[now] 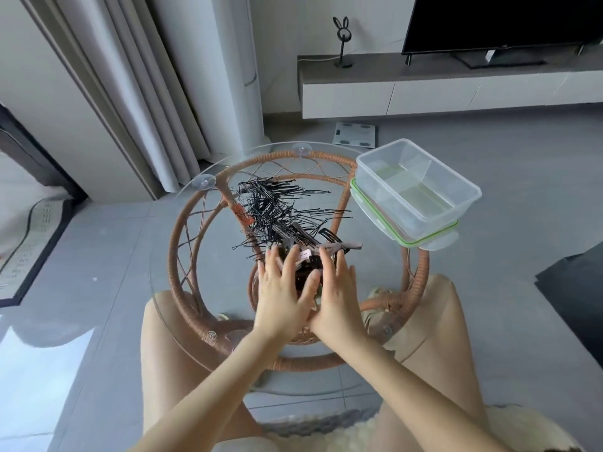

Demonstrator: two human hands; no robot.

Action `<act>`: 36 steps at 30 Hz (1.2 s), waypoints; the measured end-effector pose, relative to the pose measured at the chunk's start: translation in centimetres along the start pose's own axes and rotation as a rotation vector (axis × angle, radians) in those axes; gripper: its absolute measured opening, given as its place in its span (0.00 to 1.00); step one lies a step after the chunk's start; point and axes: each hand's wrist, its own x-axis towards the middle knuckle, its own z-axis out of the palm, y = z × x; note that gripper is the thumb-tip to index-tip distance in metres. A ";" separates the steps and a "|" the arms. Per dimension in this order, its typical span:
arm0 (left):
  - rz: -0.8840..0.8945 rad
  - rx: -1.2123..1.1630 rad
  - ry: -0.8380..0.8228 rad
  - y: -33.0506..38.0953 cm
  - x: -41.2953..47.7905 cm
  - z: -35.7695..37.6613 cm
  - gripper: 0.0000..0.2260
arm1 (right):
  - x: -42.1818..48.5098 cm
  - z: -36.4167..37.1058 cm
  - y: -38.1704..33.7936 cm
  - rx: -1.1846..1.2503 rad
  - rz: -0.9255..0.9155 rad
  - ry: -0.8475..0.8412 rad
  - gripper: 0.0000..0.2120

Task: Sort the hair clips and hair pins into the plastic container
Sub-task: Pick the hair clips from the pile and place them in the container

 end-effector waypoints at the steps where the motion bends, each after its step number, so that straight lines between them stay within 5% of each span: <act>1: -0.008 -0.062 0.007 0.5 0.2 0.2 0.30 | 0.1 -0.3 -0.1 0.052 -0.016 -0.022 0.41; 5: -0.031 -0.110 0.043 0.3 0.6 -0.9 0.33 | 0.6 -4.0 -0.1 0.373 0.039 0.014 0.35; 8: 0.248 0.207 -0.003 -0.8 0.2 -1.9 0.36 | 3.0 -6.3 1.5 0.398 0.150 0.100 0.30; 12: 0.562 0.536 -0.148 -1.6 0.0 -0.7 0.40 | 6.8 -5.4 3.2 0.366 0.211 -0.031 0.22; 18: 0.392 0.467 -0.116 -1.8 2.6 -0.7 0.26 | 5.6 -3.1 2.1 0.305 0.106 -0.046 0.17; 25: 0.321 0.430 -0.101 -1.7 2.5 -1.2 0.31 | 3.4 -5.8 1.1 0.464 0.108 -0.193 0.23; 28: 0.287 0.359 -0.071 -1.1 1.9 -2.9 0.37 | 2.7 -7.7 1.4 0.270 0.052 -0.225 0.32; 32: 0.298 0.416 -0.060 -0.1 1.6 -5.1 0.32 | 2.0 -7.9 1.1 -0.191 -0.058 -0.359 0.49; 36: 0.260 0.523 -0.287 0.8 2.1 -5.2 0.29 | 2.3 -6.5 0.8 -0.316 -0.058 -0.278 0.43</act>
